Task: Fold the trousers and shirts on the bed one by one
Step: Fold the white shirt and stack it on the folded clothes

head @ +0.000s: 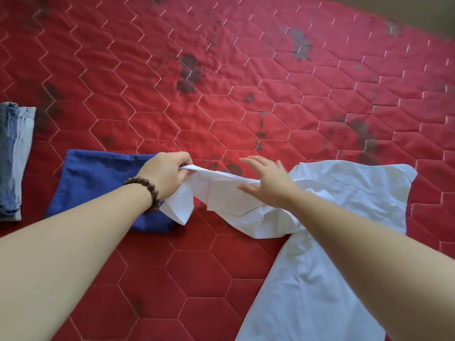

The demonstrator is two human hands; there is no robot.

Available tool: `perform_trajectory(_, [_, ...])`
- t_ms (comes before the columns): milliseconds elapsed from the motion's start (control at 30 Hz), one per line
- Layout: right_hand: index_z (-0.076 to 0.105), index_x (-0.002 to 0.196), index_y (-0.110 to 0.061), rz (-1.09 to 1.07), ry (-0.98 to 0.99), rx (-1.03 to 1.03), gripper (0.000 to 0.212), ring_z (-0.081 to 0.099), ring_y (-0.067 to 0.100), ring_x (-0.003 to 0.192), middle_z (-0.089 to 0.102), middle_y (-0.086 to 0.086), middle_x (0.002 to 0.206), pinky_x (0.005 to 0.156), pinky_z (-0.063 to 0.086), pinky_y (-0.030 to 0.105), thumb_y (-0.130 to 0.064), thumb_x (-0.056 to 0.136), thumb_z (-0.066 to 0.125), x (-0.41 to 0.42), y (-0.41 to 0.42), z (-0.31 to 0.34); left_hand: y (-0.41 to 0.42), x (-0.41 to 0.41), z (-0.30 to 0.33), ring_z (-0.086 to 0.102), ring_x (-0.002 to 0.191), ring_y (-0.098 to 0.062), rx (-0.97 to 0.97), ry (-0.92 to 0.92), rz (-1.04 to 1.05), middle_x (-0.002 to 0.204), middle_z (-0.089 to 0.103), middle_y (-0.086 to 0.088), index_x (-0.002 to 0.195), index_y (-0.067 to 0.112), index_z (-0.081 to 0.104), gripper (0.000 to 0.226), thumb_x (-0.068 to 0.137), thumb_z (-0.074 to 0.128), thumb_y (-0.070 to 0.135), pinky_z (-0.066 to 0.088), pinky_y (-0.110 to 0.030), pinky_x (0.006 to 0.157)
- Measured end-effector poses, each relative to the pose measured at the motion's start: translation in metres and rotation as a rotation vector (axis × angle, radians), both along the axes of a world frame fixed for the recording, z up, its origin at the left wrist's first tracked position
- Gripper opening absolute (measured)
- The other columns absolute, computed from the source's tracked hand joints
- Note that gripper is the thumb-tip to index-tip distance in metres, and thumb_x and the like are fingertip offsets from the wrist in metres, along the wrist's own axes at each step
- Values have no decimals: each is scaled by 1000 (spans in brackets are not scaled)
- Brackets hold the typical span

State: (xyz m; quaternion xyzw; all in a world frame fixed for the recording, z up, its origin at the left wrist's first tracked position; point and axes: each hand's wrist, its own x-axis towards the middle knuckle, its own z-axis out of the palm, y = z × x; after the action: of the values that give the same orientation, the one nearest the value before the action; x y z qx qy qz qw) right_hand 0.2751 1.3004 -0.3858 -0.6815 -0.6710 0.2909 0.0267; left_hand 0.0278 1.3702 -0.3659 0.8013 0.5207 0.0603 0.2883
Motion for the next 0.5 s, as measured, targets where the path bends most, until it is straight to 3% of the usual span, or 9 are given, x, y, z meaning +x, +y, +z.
perform_trajectory(67, [41, 140, -29, -16, 92, -67, 53, 41, 20, 129, 51, -3, 134, 115, 15, 54, -42, 91, 58, -27, 13, -6, 9, -7, 9, 56, 66, -14, -33, -13, -25, 70, 60, 8, 75, 24, 62, 14, 89, 63, 22, 37, -26, 57])
perform_trajectory(133, [62, 104, -25, -95, 208, -88, 14, 54, 24, 100, 63, -4, 99, 98, 34, 41, -33, 92, 60, -45, 26, -8, 19, -19, 18, 51, 62, -6, -50, 23, -49, 67, 56, 11, 71, 28, 62, 16, 85, 68, 28, 34, -22, 54])
perform_trajectory(167, [59, 77, -24, -129, 257, -85, 16, 52, 24, 81, 57, -6, 78, 82, 38, 33, -27, 92, 60, -51, 32, -9, 25, -26, 22, 50, 60, -5, -57, 47, -61, 65, 54, 11, 68, 30, 61, 19, 84, 70, 32, 33, -21, 53])
perform_trajectory(200, [47, 62, -23, -147, 278, -84, 33, 45, 22, 69, 47, -6, 66, 67, 36, 28, -23, 92, 60, -56, 38, -9, 32, -34, 24, 50, 60, -5, -70, 72, -73, 64, 53, 10, 66, 28, 61, 21, 83, 70, 36, 33, -22, 52])
perform_trajectory(300, [35, 55, -20, -111, 297, -41, 44, 33, 14, 56, 34, -5, 59, 49, 27, 23, -22, 92, 61, -70, 57, -8, 51, -60, 26, 48, 57, -13, -126, 171, -111, 60, 52, 4, 69, 13, 65, 38, 83, 65, 49, 36, -26, 52])
perform_trajectory(400, [33, 53, -21, -34, 295, 14, 49, 30, 10, 52, 32, -4, 57, 46, 25, 20, -26, 91, 62, -88, 75, -8, 67, -88, 20, 49, 55, -16, -163, 315, -136, 57, 52, 2, 66, 12, 61, 47, 78, 64, 57, 38, -30, 52])
perform_trajectory(500, [51, 61, -20, 15, 256, 57, 34, 41, 14, 58, 44, -5, 62, 52, 33, 22, -27, 92, 60, -109, 86, -20, 74, -113, 10, 56, 62, -16, -105, 519, -129, 63, 59, 6, 63, 23, 59, 46, 72, 62, 68, 39, -27, 52])
